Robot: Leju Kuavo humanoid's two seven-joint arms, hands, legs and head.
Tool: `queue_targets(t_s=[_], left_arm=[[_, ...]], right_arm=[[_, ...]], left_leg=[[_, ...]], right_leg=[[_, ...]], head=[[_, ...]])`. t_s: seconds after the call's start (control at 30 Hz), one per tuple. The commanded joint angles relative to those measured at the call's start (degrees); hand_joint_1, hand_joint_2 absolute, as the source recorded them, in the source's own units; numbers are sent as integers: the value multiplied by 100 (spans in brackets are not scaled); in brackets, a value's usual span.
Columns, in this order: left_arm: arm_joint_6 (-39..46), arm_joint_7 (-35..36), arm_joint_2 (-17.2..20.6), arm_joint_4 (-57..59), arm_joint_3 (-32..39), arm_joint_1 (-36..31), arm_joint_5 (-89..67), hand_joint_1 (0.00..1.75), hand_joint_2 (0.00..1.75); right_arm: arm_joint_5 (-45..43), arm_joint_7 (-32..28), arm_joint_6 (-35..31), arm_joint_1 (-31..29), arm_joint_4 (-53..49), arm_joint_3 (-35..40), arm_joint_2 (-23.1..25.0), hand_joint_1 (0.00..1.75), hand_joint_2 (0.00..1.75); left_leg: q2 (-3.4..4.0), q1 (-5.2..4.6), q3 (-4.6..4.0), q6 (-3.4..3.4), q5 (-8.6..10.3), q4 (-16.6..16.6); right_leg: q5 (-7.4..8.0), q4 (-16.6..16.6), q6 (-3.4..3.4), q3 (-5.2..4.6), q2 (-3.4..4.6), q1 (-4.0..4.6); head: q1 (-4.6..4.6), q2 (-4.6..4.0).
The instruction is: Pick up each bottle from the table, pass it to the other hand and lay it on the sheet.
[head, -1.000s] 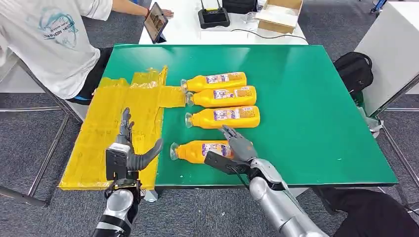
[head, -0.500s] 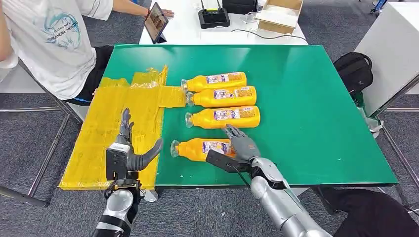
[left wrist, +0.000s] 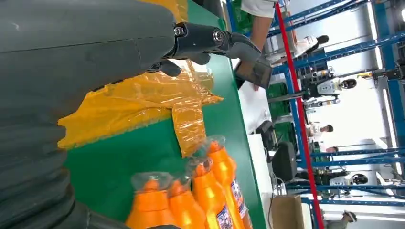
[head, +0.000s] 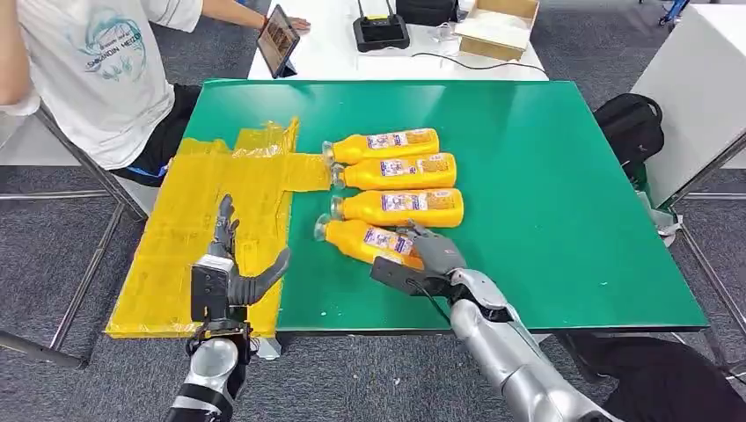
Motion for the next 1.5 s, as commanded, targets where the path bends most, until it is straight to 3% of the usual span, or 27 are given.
queue_targets(t_s=[0.03,0.6,0.7,0.77,0.83,0.97,1.07,1.17,1.37,1.5], left_arm=[[-19,11,26,518,12,-272,180,0,175],[-42,14,15,650,-16,-317,313,0,175],[0,-52,28,605,-20,-284,390,0,175],[-19,-111,19,556,-21,-254,423,0,175],[-25,-145,-2,557,-24,-260,442,0,175],[-24,-149,-6,560,-26,-264,444,0,175],[-43,-208,-55,625,-43,-299,554,0,175],[-3,-262,-91,726,-89,-364,677,0,175],[-3,-262,-91,726,-89,-364,677,0,175],[2,-261,-116,707,-75,-372,848,0,175]], right_arm=[[-218,-33,113,-407,999,283,-38,175,175],[-482,-222,89,-329,1108,232,14,175,175],[-1076,-992,-404,40,347,-202,141,175,175],[-1339,-1568,-913,548,-800,-527,221,175,175],[-1562,-1601,-1034,856,-1511,-763,319,175,175],[-1558,-1546,-1011,884,-1597,-765,301,175,175],[-1771,-2573,-2166,1205,-2442,-1235,657,175,175],[-1935,-2873,-2815,1446,-3208,-1380,833,175,175],[-1935,-2873,-2815,1446,-3208,-1380,833,175,175],[-2158,-3430,-3515,1498,-3345,-1609,1016,175,175]], left_leg=[[2,-1,21,7,-3,-7],[-3,2,26,5,-1,-6],[-4,3,34,6,-2,-8],[-6,5,35,6,-3,-10],[-4,4,30,5,-7,-6],[3,0,5,4,-5,-2],[-3,0,11,8,-9,1],[1,-5,-11,4,-4,2],[2,-2,-4,3,-3,-2],[-1,-2,-3,3,-3,-2]], right_leg=[[-2,-8,-14,22,-5,3],[-2,-9,-12,27,-10,5],[-3,-11,-15,35,-12,7],[-5,-13,-19,37,-16,9],[-10,-7,-21,30,-14,8],[-4,0,-10,3,-3,3],[-9,-1,-15,11,-11,4],[-6,8,-11,-13,-5,-3],[-3,-1,-10,-7,-4,0],[-4,-1,-11,-7,-8,0]], head=[[0,0],[0,0],[0,0],[0,0],[2,0],[-2,0],[0,0],[2,0],[0,0],[0,0]])
